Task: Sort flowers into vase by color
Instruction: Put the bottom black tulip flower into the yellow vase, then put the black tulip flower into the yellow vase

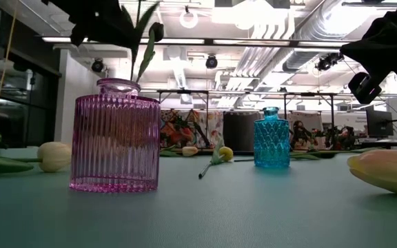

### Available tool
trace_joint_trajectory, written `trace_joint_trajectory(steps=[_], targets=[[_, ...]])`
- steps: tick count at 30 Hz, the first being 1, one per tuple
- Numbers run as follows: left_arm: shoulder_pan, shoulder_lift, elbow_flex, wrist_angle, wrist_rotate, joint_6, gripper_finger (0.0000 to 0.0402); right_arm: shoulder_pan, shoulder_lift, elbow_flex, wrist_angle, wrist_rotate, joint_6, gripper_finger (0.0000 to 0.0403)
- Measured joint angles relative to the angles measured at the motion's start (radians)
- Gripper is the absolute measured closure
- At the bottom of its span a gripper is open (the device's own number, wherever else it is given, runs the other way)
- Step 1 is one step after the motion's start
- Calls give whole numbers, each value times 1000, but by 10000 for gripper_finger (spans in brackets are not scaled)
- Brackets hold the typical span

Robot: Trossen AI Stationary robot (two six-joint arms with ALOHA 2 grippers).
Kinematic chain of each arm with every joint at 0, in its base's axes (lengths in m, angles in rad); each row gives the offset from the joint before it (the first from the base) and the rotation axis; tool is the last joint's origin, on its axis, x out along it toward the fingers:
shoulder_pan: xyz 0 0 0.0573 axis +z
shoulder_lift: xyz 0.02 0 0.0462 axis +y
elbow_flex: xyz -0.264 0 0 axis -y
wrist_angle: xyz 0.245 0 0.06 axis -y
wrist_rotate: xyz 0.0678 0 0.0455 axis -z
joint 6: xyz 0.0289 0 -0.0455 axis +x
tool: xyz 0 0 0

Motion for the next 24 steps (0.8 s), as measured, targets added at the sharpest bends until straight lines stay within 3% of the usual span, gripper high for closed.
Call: trace_joint_trajectory(steps=[9,16,24], targets=[[-1,-46,153,-322,253,-7,176,0,0,0,0,0,0,402],[-2,-97,230,-587,497,-125,167,0,0,0,0,0,0,402],[-2,-177,232,-601,909,-327,167,0,0,0,0,0,0,402]])
